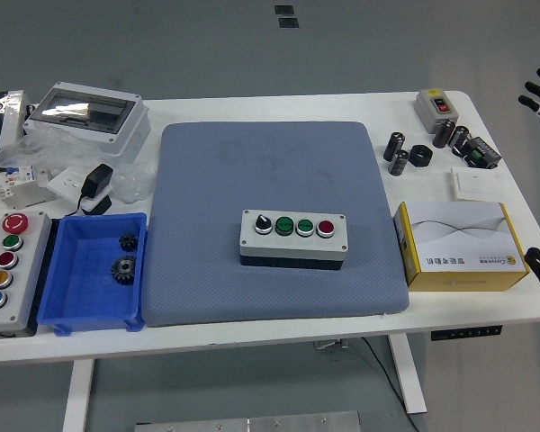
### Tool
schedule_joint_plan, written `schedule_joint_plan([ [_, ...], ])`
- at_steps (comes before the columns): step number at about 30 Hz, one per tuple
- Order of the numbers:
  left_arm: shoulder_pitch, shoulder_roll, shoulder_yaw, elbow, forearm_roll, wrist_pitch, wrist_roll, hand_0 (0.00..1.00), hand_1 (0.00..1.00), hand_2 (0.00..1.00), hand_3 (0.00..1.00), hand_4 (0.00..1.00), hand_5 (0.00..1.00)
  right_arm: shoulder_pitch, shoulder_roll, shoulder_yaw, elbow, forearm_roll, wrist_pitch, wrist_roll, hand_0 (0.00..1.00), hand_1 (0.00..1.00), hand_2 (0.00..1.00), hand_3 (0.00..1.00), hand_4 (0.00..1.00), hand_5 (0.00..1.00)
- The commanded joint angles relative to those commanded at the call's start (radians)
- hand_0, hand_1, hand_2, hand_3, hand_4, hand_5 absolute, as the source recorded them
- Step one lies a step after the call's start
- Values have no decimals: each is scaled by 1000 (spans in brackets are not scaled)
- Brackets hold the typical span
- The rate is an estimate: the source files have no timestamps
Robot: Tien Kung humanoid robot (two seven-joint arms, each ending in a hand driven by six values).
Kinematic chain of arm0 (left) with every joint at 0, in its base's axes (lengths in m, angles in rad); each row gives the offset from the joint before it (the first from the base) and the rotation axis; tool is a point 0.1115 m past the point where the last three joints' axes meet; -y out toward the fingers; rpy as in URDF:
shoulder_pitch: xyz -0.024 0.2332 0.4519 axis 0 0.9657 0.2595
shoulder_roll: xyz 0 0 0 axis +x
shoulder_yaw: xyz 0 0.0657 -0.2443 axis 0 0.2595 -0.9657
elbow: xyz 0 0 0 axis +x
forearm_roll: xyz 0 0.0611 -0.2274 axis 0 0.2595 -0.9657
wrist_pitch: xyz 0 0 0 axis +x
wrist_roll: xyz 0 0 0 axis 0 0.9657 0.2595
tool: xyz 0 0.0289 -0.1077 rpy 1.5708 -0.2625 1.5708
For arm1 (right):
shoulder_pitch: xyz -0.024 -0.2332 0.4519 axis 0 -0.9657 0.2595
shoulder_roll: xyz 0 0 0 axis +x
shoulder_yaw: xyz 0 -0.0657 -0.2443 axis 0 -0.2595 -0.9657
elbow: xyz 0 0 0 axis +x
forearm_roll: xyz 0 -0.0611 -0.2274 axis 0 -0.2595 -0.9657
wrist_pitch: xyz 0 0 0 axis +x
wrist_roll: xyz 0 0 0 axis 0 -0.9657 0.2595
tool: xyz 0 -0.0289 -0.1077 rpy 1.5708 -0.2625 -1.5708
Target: Pick up the button,place it on the desk,press the button,press the button
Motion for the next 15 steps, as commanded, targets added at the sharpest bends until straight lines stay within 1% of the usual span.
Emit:
schedule_joint_plan([
  [6,4,-5,0,-3,-5,3,5,671,632,573,597,638,241,9,7,-17,-5,6,18,-7,674,666,705,686,594,324],
  [11,4,-6,-3,-4,-3,4,7,671,632,573,596,637,240,10,11,-22,-8,23,65,-28,676,666,706,686,595,324],
  [15,6,-8,-2,-4,-6,4,8,671,632,573,596,637,240,4,11,-18,-9,40,87,-37,676,666,706,686,595,324],
])
